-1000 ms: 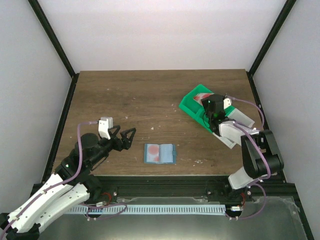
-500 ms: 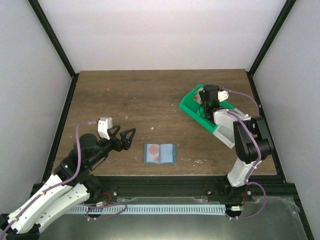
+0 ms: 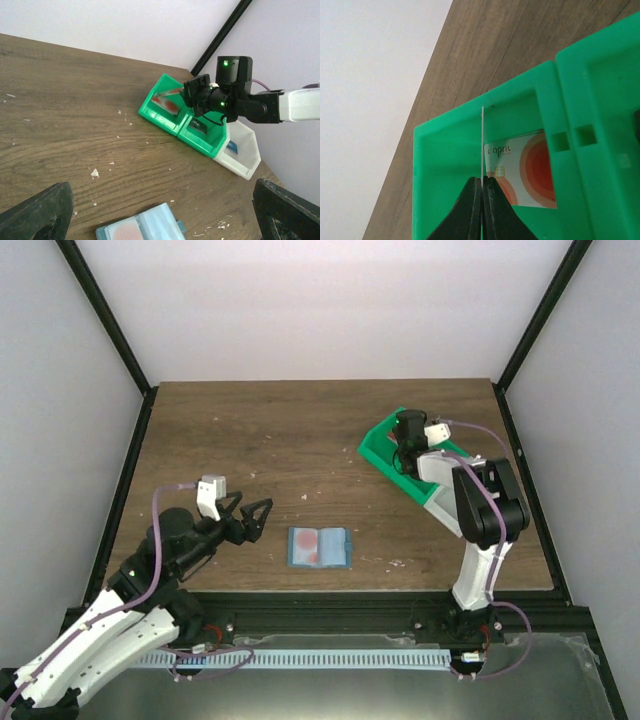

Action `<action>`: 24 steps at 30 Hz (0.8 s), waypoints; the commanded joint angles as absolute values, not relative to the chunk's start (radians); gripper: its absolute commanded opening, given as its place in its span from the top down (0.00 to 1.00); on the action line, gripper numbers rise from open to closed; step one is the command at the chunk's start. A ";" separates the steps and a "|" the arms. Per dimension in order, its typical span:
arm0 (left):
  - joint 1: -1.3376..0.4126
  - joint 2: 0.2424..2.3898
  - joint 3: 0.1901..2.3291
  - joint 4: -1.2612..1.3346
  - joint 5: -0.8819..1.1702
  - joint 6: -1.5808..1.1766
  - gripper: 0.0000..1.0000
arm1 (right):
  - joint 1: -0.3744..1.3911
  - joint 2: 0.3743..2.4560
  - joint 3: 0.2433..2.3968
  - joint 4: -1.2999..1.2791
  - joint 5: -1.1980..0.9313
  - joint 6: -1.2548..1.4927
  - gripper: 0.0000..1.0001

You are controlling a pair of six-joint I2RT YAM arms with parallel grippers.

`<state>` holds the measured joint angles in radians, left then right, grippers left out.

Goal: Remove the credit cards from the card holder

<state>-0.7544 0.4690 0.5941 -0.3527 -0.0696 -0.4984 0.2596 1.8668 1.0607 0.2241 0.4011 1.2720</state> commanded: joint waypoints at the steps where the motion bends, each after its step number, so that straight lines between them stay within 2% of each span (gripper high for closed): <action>1: -0.755 0.467 0.589 -0.337 -0.057 -0.486 0.00 | 0.269 1.910 1.142 0.187 0.468 1.258 1.00; 9: -0.755 0.471 0.589 -0.337 -0.055 -0.483 0.00 | 0.277 1.959 1.211 0.150 0.479 1.246 0.98; 16: -0.756 0.469 0.589 -0.336 -0.054 -0.482 0.00 | 0.279 1.950 1.214 0.122 0.490 1.234 0.76; 24: -0.755 0.468 0.590 -0.336 -0.053 -0.480 0.00 | 0.280 1.927 1.216 0.083 0.495 1.230 0.81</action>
